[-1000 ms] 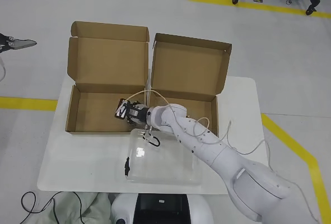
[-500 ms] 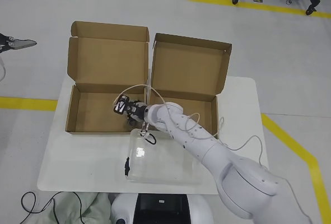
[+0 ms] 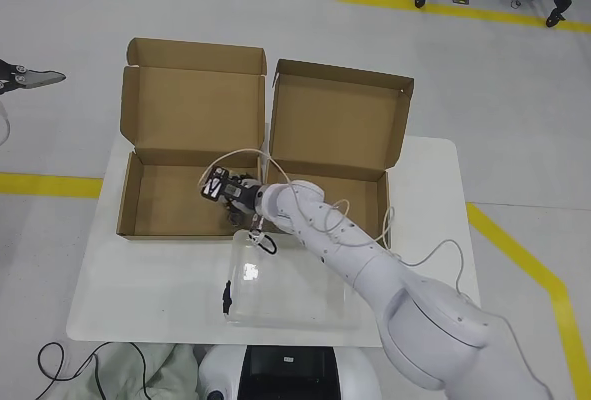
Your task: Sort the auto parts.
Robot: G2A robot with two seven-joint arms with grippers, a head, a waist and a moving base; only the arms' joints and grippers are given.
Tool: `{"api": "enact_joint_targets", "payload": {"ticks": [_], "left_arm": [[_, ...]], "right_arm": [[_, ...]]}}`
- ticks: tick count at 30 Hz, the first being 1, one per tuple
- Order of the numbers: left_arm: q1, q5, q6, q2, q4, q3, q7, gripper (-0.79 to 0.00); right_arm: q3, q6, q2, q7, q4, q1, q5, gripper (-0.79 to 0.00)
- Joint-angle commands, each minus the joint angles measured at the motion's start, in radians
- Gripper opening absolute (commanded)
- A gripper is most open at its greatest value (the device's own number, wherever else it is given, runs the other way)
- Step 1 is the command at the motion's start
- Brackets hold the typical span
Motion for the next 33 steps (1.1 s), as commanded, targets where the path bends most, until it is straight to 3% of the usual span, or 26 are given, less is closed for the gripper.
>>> {"api": "enact_joint_targets", "payload": {"ticks": [1,9,16,26,33], "left_arm": [[0.0,0.0,0.0,0.0,0.0,0.0,0.0,0.0],[0.0,0.0,0.0,0.0,0.0,0.0,0.0,0.0],[0.0,0.0,0.0,0.0,0.0,0.0,0.0,0.0],[0.0,0.0,0.0,0.0,0.0,0.0,0.0,0.0],[0.0,0.0,0.0,0.0,0.0,0.0,0.0,0.0]], "right_arm": [[0.0,-0.016,0.0,-0.021,-0.007,0.002,-0.011,-0.474],[0.021,-0.03,0.031,-0.115,-0.101,-0.02,-0.075,-0.477],[0.084,-0.071,0.103,-0.093,-0.301,-0.091,-0.128,-0.471],[0.286,-0.147,0.252,0.061,-0.731,-0.327,-0.23,-0.465],[0.451,-0.206,0.328,0.116,-0.968,-0.512,-0.274,-0.431]]}}
